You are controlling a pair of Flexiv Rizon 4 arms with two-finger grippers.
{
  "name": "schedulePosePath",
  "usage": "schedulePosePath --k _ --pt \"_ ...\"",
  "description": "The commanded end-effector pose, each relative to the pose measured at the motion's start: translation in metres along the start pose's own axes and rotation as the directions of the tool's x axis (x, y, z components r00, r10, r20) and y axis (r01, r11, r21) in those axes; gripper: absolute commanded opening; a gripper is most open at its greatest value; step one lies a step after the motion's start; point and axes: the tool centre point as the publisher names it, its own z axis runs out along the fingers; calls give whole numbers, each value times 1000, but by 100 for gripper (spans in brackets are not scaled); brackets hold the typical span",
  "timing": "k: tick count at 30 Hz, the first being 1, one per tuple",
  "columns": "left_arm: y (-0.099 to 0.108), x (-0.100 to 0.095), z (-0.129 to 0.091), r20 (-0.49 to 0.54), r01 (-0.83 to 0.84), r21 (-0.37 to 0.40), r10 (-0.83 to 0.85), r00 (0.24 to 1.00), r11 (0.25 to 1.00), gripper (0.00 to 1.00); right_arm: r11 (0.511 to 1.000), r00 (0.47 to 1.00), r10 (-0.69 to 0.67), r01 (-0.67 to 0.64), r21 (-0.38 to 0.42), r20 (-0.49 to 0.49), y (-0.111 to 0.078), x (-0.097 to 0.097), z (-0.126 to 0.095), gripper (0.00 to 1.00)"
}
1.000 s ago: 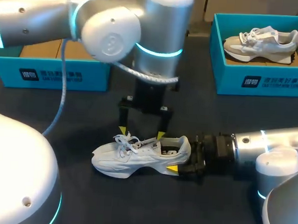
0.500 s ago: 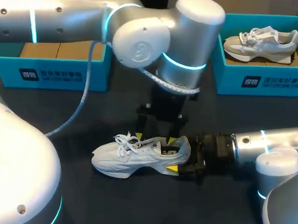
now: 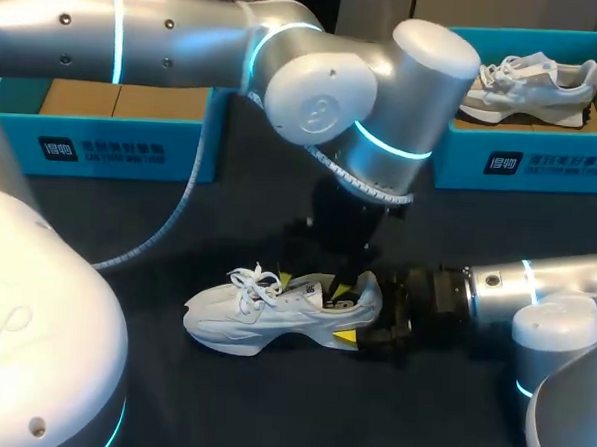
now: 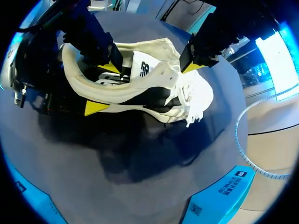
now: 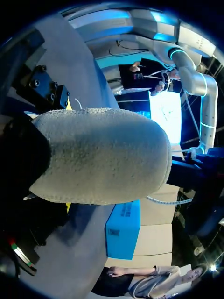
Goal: Take the shoe out of the shoebox, open the shoe tongue, remove and reinsert the insole, then place the shoe into the shoebox
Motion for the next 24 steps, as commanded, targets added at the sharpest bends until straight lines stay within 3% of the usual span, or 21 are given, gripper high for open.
schedulePosePath --k 1,4,6,11,20,24 --pt "-2 5 7 48 4 -15 -4 999 1000 70 1000 1000 -1 1 4 1 0 0 1 0" --pt "1 1 10 68 7 -13 -6 998 1000 69 1000 1000 -1 1 4 1 0 0 1 0" --pt "2 -2 12 78 10 -12 -9 997 1000 59 1000 1000 -1 1 4 1 0 0 1 0" --pt "3 -9 13 82 11 -14 -9 997 1000 47 1000 1000 -1 1 4 1 0 0 1 0" --pt "13 -27 0 28 -6 -9 6 1000 1000 37 1000 1000 -1 1 4 1 0 0 1 0" --pt "16 -31 -1 22 -13 -4 13 1000 1000 39 1000 1000 -1 1 4 1 0 0 1 0"
